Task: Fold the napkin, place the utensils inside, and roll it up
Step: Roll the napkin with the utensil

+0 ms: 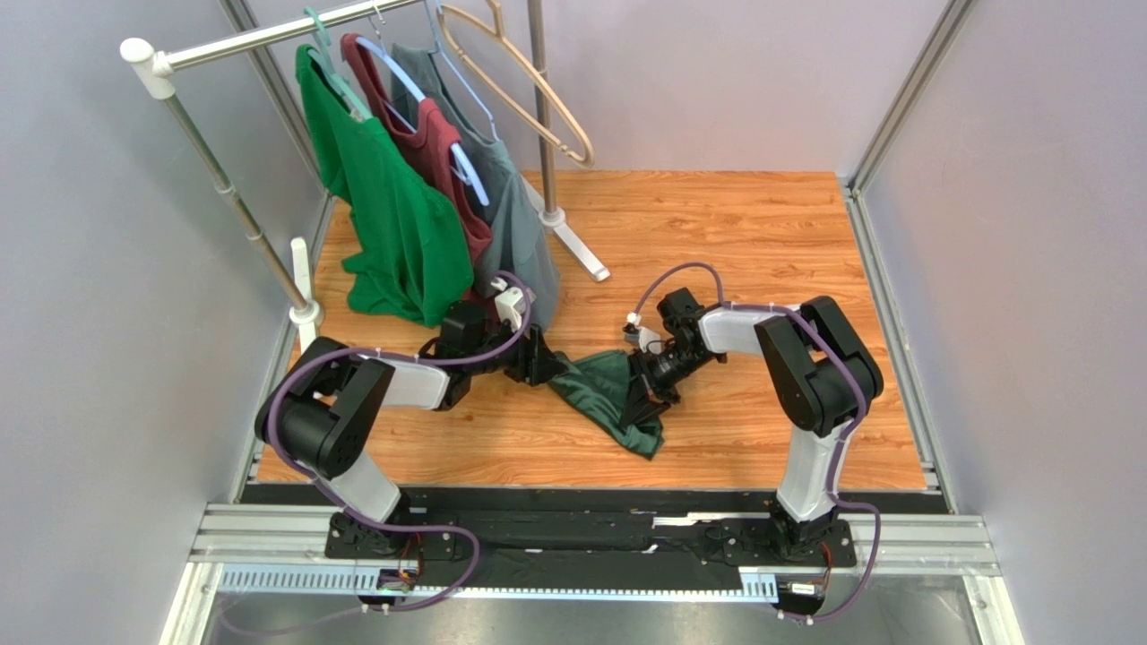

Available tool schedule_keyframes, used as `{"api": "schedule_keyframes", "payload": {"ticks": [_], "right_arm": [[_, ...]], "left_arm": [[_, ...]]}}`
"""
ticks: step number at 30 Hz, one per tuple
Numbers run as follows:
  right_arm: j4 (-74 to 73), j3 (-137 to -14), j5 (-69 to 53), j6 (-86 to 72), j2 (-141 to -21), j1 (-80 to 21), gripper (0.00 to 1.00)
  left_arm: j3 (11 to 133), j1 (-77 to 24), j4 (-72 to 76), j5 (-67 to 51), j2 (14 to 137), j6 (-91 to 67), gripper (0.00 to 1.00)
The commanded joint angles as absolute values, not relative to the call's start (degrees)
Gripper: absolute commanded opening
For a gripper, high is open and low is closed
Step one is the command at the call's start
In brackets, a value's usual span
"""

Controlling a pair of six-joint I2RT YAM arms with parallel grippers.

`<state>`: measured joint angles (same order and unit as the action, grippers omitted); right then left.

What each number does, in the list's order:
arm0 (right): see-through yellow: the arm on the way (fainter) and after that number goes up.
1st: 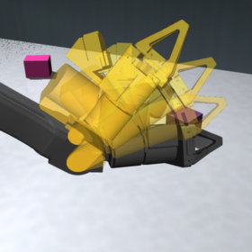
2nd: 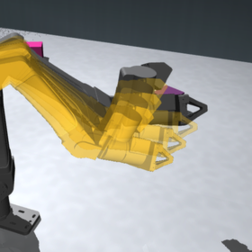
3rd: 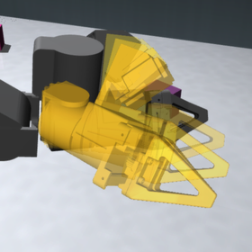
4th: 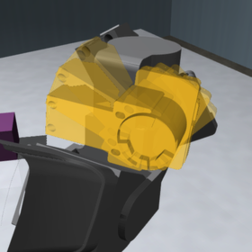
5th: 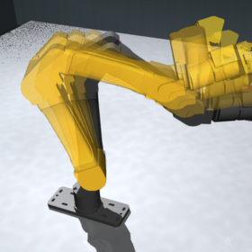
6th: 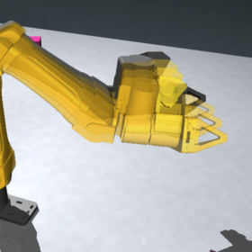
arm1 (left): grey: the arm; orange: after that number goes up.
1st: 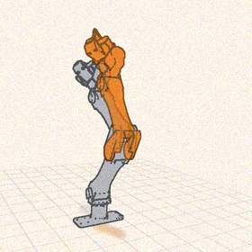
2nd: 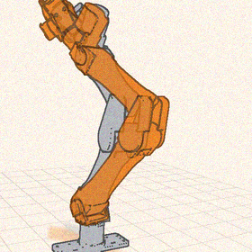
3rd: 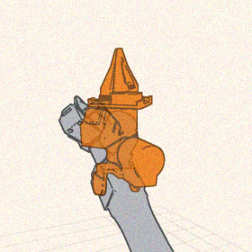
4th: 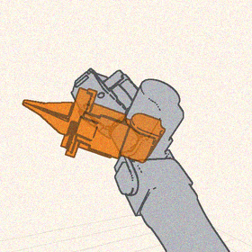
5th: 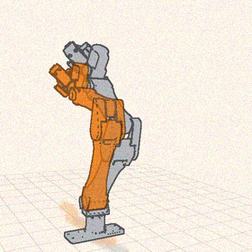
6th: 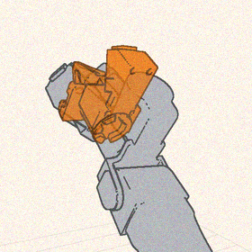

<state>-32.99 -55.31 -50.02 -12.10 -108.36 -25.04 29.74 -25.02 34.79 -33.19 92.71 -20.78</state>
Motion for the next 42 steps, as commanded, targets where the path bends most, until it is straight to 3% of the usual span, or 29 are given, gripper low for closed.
{"api": "schedule_keyframes", "payload": {"ticks": [1, 5, 7, 8, 10, 11, 15, 18, 19, 22, 31, 42], "right_arm": [[-34.80, -55.81, -40.69, -8.96, -110.30, -24.79, 0.00], [-35.24, -56.25, -39.91, -9.05, -110.30, -24.87, 0.00], [-36.03, -57.04, -39.38, -8.96, -109.87, -24.87, 0.00], [-36.38, -57.21, -38.59, -9.05, -109.60, -24.96, 0.01], [-37.53, -57.92, -38.15, -9.23, -108.37, -24.96, 0.04], [-37.70, -58.62, -37.71, -9.32, -107.85, -25.13, 0.08], [-39.63, -60.82, -36.13, -10.19, -104.25, -25.40, 0.25], [-40.60, -62.83, -34.28, -10.63, -100.82, -26.10, 0.38], [-40.87, -63.36, -32.80, -10.90, -99.07, -26.36, 0.46], [-40.87, -65.12, -29.03, -10.72, -96.25, -28.29, 0.50], [-29.81, -61.36, -5.23, -5.46, -88.68, -44.19, 0.54], [-20.57, -57.92, 2.81, 1.39, -93.51, -55.63, 0.54]], "left_arm": [[31.03, -24.79, 42.71, -37.17, 94.91, -22.94, 0.64], [31.11, -24.79, 45.35, -38.76, 97.20, -25.04, 0.62], [31.38, -24.79, 44.13, -38.76, 98.26, -25.22, 0.52], [31.90, -24.79, 43.08, -38.06, 98.44, -24.96, 0.41], [32.34, -24.79, 40.09, -37.79, 98.26, -24.44, 0.30], [32.60, -24.79, 38.86, -37.10, 98.17, -23.82, 0.20], [34.89, -24.79, 26.77, -36.65, 96.77, -20.66, 0.00], [37.96, -24.79, 16.92, -36.39, 96.85, -18.11, 0.00], [39.27, -24.79, 15.05, -36.56, 97.29, -17.58, 0.00], [39.72, -24.79, 13.01, -37.35, 98.78, -18.10, 0.00], [41.39, -24.79, 9.76, -39.11, 100.54, -17.93, 0.00], [43.50, -24.79, 6.86, -39.38, 101.95, -17.93, 0.00]]}}
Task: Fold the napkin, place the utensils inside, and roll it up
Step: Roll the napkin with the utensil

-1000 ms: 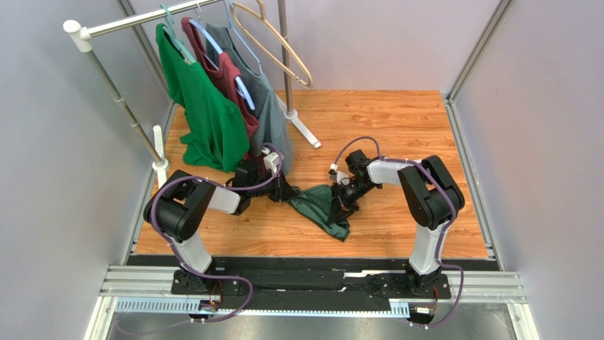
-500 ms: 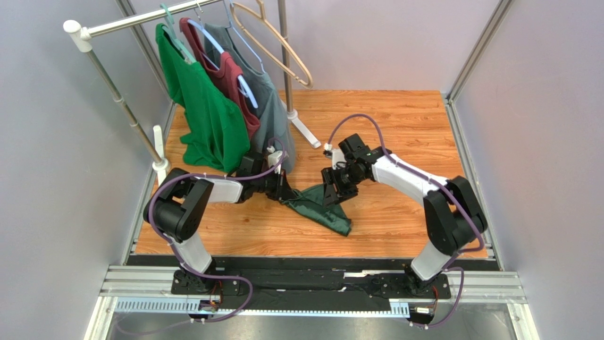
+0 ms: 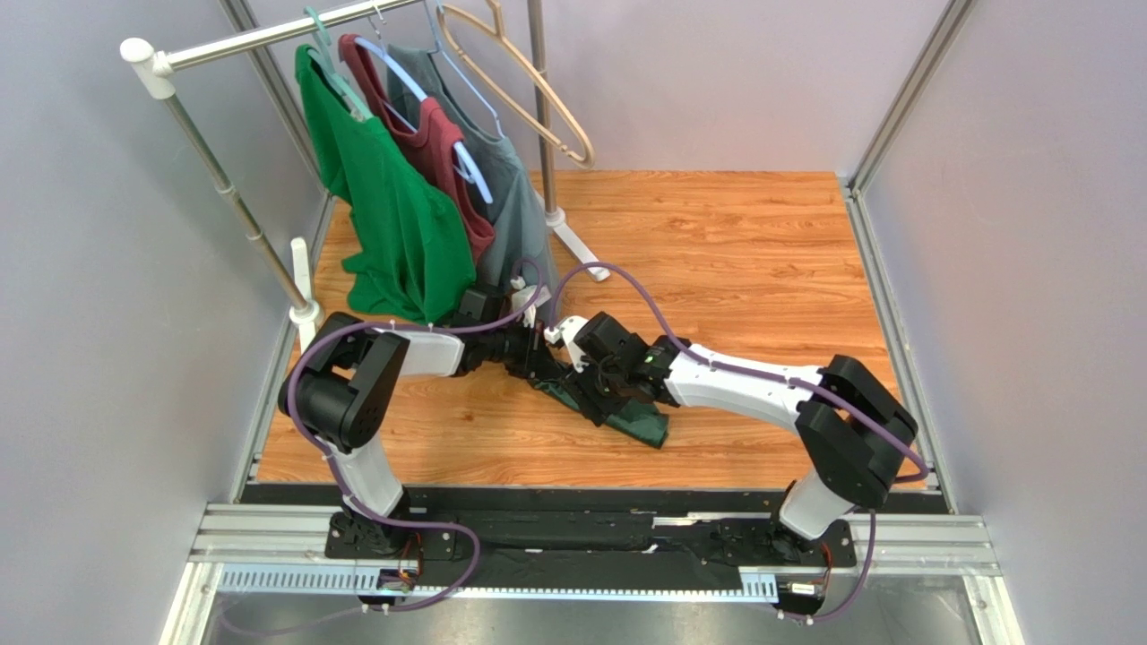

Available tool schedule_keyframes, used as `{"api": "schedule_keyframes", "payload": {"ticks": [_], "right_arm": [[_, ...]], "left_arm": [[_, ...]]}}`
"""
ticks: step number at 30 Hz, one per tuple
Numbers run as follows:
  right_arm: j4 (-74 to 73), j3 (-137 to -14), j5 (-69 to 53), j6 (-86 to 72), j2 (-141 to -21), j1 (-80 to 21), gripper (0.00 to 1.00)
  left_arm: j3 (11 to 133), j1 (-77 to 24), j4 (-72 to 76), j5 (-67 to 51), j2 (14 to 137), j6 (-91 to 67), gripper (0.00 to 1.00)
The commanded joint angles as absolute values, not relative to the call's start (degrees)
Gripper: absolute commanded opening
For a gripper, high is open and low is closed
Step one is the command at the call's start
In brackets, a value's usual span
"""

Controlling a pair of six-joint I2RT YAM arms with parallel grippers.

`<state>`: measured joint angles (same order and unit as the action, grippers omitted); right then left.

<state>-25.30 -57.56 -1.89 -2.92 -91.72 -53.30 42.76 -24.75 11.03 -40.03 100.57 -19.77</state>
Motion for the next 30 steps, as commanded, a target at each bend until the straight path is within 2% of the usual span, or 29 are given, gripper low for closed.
{"api": "schedule_keyframes", "payload": {"ticks": [1, 11, 13, 15, 16, 19, 23, 30], "right_arm": [[-20.83, -57.92, 2.90, 1.58, -94.39, -55.81, 0.54], [-21.09, -57.74, 7.46, 1.06, -98.69, -56.16, 0.53], [-22.67, -59.05, 8.08, 0.44, -100.98, -56.16, 0.50], [-25.13, -59.94, 8.09, -1.13, -103.26, -55.99, 0.42], [-25.92, -60.20, 6.61, -1.40, -103.88, -55.81, 0.35], [-28.30, -60.03, 3.44, -3.07, -104.24, -55.20, 0.23], [-32.16, -59.42, -1.47, -4.57, -103.27, -53.97, 0.13], [-33.93, -59.33, -9.49, -4.31, -102.75, -52.74, 0.09]], "left_arm": [[43.59, -24.79, 6.77, -39.38, 102.04, -18.02, 0.00], [43.95, -24.79, 8.08, -41.65, 102.39, -18.10, 0.00], [43.95, -24.79, 8.61, -43.06, 102.04, -18.37, 0.00], [43.86, -24.79, 9.05, -43.07, 100.82, -18.81, 0.09], [43.86, -24.79, 9.14, -42.46, 100.20, -19.59, 0.31], [43.94, -24.79, 8.27, -38.78, 96.34, -21.35, 0.65], [44.12, -24.70, 5.20, -32.79, 91.33, -22.76, 0.77], [41.14, -24.70, 3.08, -24.18, 84.74, -22.94, 0.79]]}}
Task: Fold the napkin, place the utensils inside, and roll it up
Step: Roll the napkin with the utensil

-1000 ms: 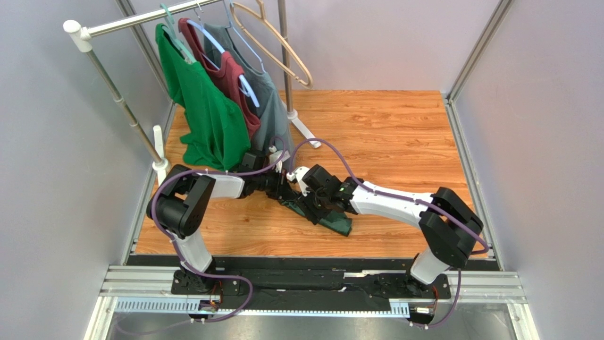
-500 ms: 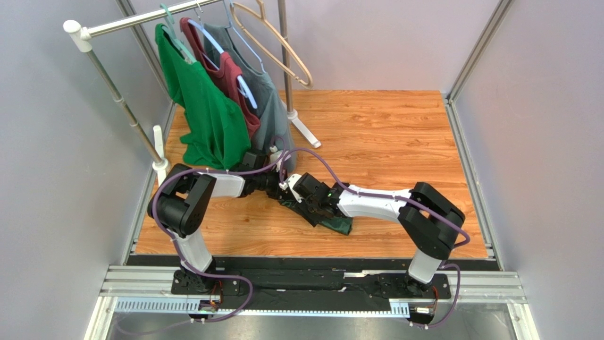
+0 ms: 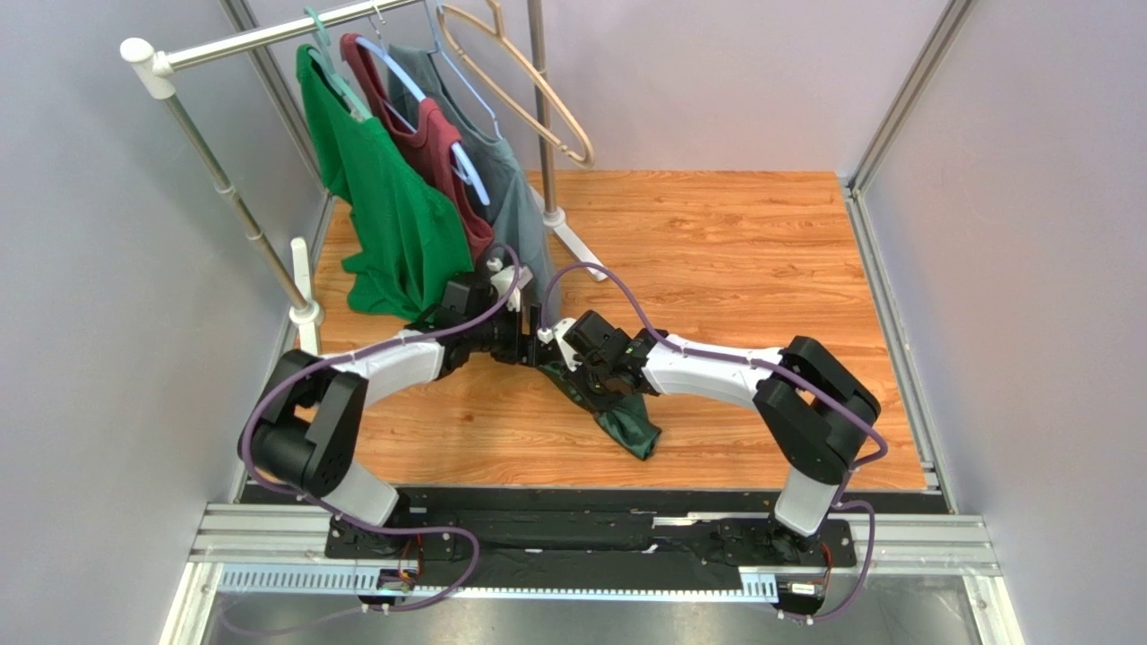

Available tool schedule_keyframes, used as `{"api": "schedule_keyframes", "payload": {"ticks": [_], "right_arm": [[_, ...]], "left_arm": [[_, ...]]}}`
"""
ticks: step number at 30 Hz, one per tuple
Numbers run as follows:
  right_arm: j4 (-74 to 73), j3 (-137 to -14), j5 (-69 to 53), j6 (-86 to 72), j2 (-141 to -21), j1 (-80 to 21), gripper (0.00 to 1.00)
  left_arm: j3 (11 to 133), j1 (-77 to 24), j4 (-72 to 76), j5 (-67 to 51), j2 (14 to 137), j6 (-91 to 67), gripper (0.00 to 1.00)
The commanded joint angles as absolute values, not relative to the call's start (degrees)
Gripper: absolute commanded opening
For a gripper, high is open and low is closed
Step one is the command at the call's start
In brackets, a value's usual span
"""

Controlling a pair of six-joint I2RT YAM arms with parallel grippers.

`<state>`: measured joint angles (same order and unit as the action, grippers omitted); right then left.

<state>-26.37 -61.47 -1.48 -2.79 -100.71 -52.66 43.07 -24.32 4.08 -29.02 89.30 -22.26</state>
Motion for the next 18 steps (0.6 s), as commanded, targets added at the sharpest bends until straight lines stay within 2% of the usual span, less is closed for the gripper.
{"api": "schedule_keyframes", "payload": {"ticks": [1, 8, 18], "right_arm": [[-33.75, -59.24, -10.28, -4.22, -102.74, -52.56, 0.08], [-33.31, -59.06, -19.23, -2.64, -102.13, -50.10, 0.08], [-33.22, -60.64, -38.40, -2.02, -103.62, -41.05, 0.05]], "left_arm": [[40.70, -24.61, 3.16, -22.43, 84.12, -23.11, 0.79], [34.90, -24.61, 10.87, -19.86, 78.23, -25.31, 0.79], [25.85, -24.61, 30.22, -32.68, 77.43, -25.31, 0.79]]}}
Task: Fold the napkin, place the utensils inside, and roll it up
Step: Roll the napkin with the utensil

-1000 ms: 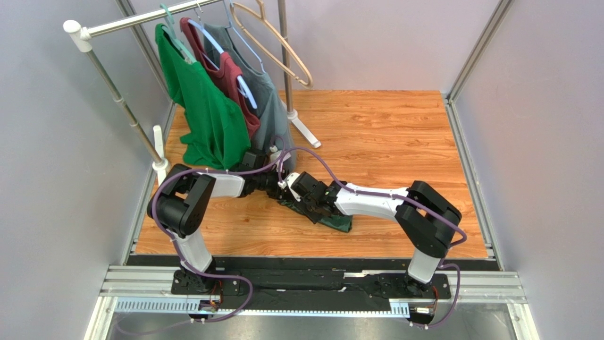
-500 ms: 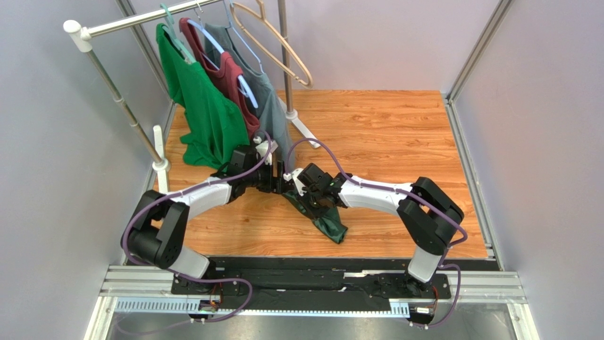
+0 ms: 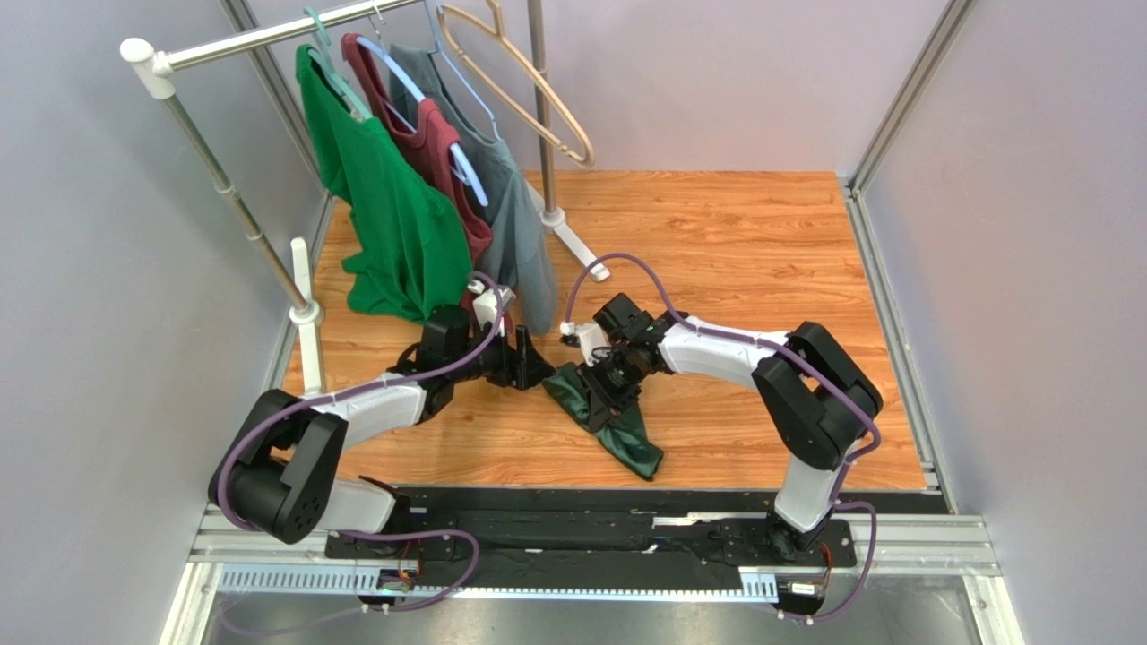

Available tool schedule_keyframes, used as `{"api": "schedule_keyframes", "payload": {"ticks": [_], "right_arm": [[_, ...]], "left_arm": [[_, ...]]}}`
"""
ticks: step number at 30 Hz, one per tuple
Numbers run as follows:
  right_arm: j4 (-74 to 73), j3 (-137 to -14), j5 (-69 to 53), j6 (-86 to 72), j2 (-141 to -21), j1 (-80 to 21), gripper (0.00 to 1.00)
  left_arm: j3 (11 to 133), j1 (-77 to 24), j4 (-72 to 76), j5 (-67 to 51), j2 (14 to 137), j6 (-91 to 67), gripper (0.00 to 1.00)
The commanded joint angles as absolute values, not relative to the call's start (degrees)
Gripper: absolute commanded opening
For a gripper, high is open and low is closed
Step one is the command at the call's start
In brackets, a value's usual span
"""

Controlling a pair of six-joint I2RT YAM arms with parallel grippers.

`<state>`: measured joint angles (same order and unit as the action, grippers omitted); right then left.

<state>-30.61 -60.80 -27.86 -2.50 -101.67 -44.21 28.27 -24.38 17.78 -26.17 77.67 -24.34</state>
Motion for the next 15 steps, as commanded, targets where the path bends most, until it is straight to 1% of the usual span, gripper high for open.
{"api": "schedule_keyframes", "payload": {"ticks": [1, 8, 15], "right_arm": [[-33.22, -60.82, -39.89, -1.93, -103.80, -39.74, 0.05], [-34.36, -63.54, -47.19, -0.79, -107.31, -35.25, 0.04], [-34.89, -65.30, -51.32, -0.26, -111.53, -33.05, 0.04]], "left_arm": [[25.40, -24.61, 31.97, -33.39, 77.78, -25.40, 0.78], [24.79, -24.61, 44.18, -38.67, 84.81, -26.36, 0.78], [27.07, -24.78, 50.09, -40.78, 93.24, -28.03, 0.76]]}}
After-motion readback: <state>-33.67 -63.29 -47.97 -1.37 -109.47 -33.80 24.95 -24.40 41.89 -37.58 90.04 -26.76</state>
